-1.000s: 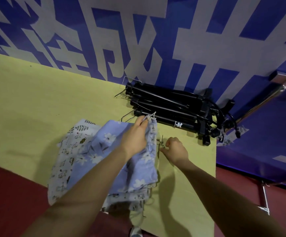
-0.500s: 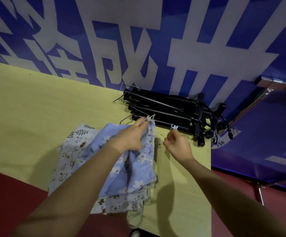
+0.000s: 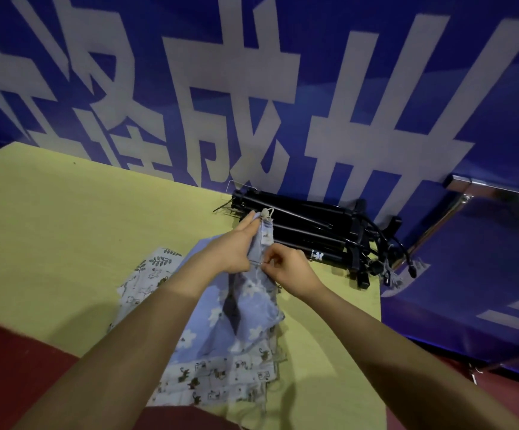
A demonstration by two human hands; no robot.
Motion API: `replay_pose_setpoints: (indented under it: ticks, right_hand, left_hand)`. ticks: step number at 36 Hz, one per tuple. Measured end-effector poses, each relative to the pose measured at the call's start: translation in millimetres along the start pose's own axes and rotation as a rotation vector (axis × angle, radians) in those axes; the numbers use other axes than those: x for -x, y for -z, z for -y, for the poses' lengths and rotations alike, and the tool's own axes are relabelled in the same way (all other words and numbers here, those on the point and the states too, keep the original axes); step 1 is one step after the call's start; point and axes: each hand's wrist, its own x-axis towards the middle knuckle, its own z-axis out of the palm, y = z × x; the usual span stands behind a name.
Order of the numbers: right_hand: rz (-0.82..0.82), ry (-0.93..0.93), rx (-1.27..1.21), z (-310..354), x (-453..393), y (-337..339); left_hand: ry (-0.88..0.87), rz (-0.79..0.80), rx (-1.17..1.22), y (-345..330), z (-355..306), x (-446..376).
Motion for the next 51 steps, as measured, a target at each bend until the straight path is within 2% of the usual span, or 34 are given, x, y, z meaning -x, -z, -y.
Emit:
replay_pose_setpoints:
  ticks: [4, 9, 12, 15, 18, 21, 23, 29, 34, 39, 51]
  right_hand:
    - [-0.023, 0.033, 0.08, 4.4, -7.0, 1.0]
    - [0.074, 0.036, 0.285, 0.6, -17.4, 7.5]
    - [0.043, 0.0, 0.368, -3.8, -21.5, 11.5]
    - [0.028, 0.03, 0.335, -8.6, -28.8, 17.0]
    - [-0.017, 0.099, 0.187, -15.4, -39.2, 23.5]
    - [-0.13, 0.033, 0.117, -24.1, -54.0, 33.3]
    - [-0.166, -0.043, 0.167, -32.1, -66.0, 41.0]
    - [-0.024, -0.184, 0.575, -71.3, -104.0, 63.8]
    - [0.007, -0.174, 0.753, -106.3, -129.4, 73.8]
    - [0.042, -0.151, 0.963, -112.1, -150.7, 73.7]
    - [0.166, -0.219, 0.879, -109.4, -174.3, 76.1]
  left_hand:
    - [0.081, -0.045, -0.034, 2.9, -0.4, 4.1]
    - [0.147, -0.094, -0.085, 4.6, -0.7, 3.8]
    - [0.188, -0.113, -0.155, 6.6, -5.6, 1.3]
    - [0.2, -0.133, -0.168, 6.7, -9.0, -6.8]
    - [0.21, -0.138, -0.164, 7.3, -13.8, -17.9]
    - [0.207, -0.14, -0.175, 7.9, -20.8, -30.6]
    - [0.223, -0.135, -0.184, 6.8, -25.1, -39.6]
    - [0.243, -0.127, -0.168, -0.9, -25.1, -75.0]
    - [0.248, -0.119, -0.217, -5.0, -22.1, -95.6]
    - [0.256, -0.11, -0.255, -8.0, -21.1, -109.7]
    - [0.243, -0.05, -0.294, -11.6, -16.6, -120.6]
